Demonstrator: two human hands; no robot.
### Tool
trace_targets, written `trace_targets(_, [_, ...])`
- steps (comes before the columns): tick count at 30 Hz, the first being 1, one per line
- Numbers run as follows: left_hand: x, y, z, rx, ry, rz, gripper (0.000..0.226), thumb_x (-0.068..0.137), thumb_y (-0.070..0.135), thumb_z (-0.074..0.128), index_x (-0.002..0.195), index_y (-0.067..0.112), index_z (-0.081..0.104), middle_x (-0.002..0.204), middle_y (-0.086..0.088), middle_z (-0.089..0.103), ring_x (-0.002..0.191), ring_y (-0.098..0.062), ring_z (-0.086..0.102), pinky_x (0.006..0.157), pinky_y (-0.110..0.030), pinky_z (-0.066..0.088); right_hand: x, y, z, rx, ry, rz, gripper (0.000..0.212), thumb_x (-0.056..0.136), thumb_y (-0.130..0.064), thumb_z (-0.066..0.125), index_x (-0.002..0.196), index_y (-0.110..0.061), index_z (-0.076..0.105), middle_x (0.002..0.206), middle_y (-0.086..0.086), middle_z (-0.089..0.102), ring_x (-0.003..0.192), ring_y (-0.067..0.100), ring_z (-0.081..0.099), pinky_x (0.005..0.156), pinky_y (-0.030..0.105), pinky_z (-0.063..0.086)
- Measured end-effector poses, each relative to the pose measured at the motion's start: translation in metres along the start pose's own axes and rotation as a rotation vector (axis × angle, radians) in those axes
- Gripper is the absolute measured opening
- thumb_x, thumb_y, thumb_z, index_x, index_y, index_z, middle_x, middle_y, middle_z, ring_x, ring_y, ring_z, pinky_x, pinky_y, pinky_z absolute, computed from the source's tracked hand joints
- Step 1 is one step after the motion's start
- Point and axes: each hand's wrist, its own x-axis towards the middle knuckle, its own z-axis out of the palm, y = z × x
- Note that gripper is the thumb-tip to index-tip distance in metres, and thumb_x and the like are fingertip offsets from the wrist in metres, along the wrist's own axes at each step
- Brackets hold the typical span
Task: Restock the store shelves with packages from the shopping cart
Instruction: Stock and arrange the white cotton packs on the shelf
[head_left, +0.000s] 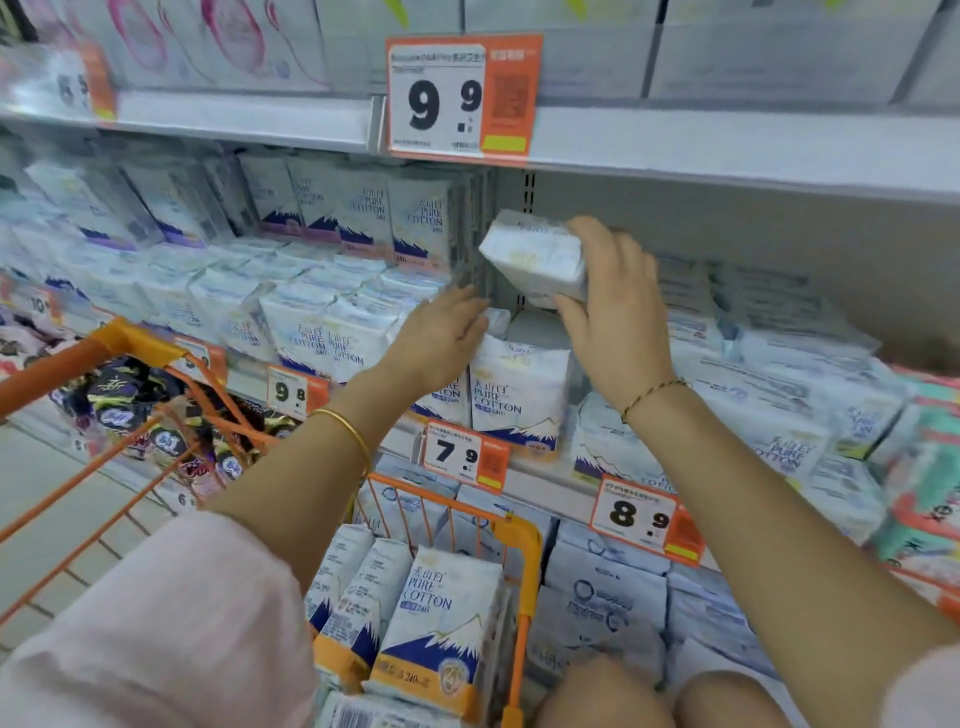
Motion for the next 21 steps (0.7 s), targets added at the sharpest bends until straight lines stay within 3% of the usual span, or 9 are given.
trace_targets(5, [-0.003,0.002,0.005,0.111,-0.048,-0.038,0.041,0.102,0.026,0.029,0.136,0.01,0.044,0.145,-0.008,0.043,0.135,-0.022,0.036,0.116,-0.039,0.012,0.002,0.001,0.004,0.096,-0.052,0.01,0.057,0.079,-0.006,0.063,0.131,-0.016,0.043,0.123,0.01,0.049,0.114,0.03,0.043,0.092,0.032,0.037])
trace_targets(10, [-0.004,0.004,0.008,0.144,0.003,-0.049,0.036,0.101,0.024,0.03,0.123,0.007,0.053,0.126,-0.011,0.058,0.119,-0.028,0.05,0.113,-0.042,0.021,0.001,-0.003,0.002,0.12,-0.037,-0.08,0.054,0.078,-0.009,0.064,0.129,-0.013,0.046,0.123,0.01,0.05,0.113,0.026,0.045,0.09,0.025,0.033])
trace_targets(14, [-0.004,0.007,0.008,0.128,0.008,-0.082,0.033,0.101,0.024,0.03,0.109,0.007,0.057,0.115,-0.012,0.061,0.112,-0.029,0.052,0.113,-0.042,0.02,-0.001,0.0,0.011,0.144,-0.17,-0.028,0.053,0.079,-0.008,0.059,0.129,-0.015,0.044,0.12,0.008,0.049,0.111,0.025,0.045,0.089,0.027,0.038])
trace_targets(17, [-0.005,0.007,0.01,0.136,0.008,-0.087,0.037,0.101,0.026,0.027,0.117,0.01,0.056,0.122,-0.011,0.059,0.116,-0.029,0.05,0.114,-0.042,0.019,-0.002,0.004,0.018,0.118,-0.237,0.087,0.051,0.082,-0.007,0.056,0.13,-0.013,0.04,0.12,0.012,0.046,0.105,0.029,0.048,0.086,0.04,0.045])
trace_targets(21, [-0.006,0.007,0.011,0.141,0.016,-0.086,0.041,0.102,0.027,0.024,0.131,0.011,0.049,0.134,-0.009,0.053,0.125,-0.027,0.046,0.115,-0.041,0.015,0.0,0.004,0.025,-0.006,-0.333,0.163,0.037,0.087,-0.004,0.048,0.123,-0.003,0.04,0.127,0.015,0.037,0.087,0.033,0.052,0.069,0.033,0.043])
